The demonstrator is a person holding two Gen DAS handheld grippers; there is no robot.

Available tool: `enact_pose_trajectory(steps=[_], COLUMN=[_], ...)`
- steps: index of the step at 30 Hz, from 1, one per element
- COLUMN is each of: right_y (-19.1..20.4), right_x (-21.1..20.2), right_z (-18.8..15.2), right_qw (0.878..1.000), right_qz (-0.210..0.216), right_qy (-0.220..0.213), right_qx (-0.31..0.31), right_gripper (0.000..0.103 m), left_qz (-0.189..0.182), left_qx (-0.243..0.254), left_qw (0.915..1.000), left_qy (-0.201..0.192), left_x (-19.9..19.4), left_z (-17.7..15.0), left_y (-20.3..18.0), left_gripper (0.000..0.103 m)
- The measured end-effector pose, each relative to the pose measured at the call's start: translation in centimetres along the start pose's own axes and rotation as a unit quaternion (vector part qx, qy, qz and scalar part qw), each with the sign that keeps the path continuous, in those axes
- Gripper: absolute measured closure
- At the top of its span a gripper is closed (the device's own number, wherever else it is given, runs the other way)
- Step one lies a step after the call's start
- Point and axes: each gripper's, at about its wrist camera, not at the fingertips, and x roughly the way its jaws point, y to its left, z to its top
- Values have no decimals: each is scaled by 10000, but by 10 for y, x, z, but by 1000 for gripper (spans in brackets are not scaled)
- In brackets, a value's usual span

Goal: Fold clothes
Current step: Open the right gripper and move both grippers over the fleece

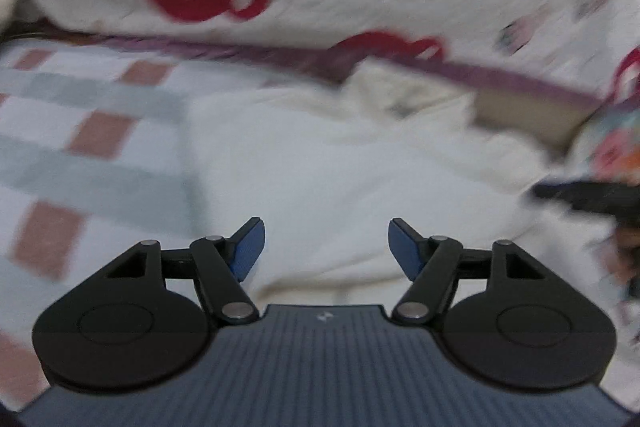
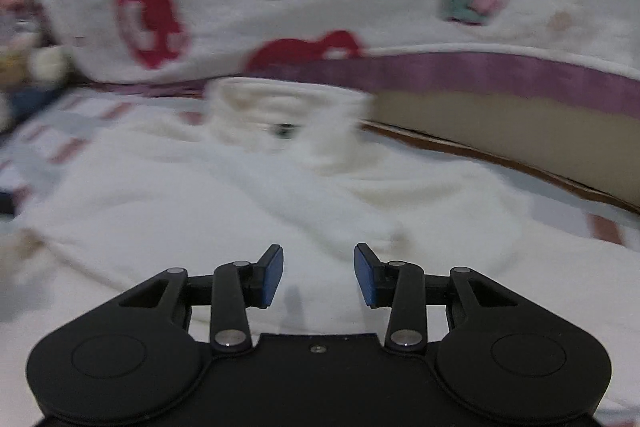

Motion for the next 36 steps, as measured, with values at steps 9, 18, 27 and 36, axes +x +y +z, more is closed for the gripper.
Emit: enact_pose_trajectory(steps=[9,18,27,36], right_y=[-19,-122,-270,-343], right_x=[25,-65,-169,-189], right_z=[-21,-67,-156,-195], right_qw=[9954,9784,9007,8388], right_qz=[189,-983,-1964,-1443], right_qy=[669,151,-521,-1291], right_qx=[661,1814,3840,5089], right_gripper=[61,59,59,58], left_qz=[529,765,-40,-1557], left_qx=[367,983,1970,4159], left_qw=[9935,9877,9715,8881], left_qy=[937,942,1318,1188], left_x=[59,46,31,61], left_z=[-15,-16,-22,-20], left_y=[-19,-47,-130,-310], left_gripper=[36,37,37,34])
